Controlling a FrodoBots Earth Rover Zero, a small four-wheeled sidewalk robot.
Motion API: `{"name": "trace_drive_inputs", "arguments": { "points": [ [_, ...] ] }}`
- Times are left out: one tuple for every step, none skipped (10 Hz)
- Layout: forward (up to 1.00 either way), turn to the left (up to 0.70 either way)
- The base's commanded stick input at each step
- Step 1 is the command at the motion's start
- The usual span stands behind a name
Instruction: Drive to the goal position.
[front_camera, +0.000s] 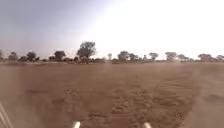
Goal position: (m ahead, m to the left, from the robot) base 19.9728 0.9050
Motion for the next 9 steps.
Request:
{"name": "trace_drive_inputs", "arguments": {
  "points": [
    [0.70, 0.00],
    [0.70, 0.00],
    [0.70, 0.00],
    [0.70, 0.00],
    [0.70, 0.00],
    [0.70, 0.00],
    [0.70, 0.00],
    [0.70, 0.00],
    [0.70, 0.00]
  ]
}}
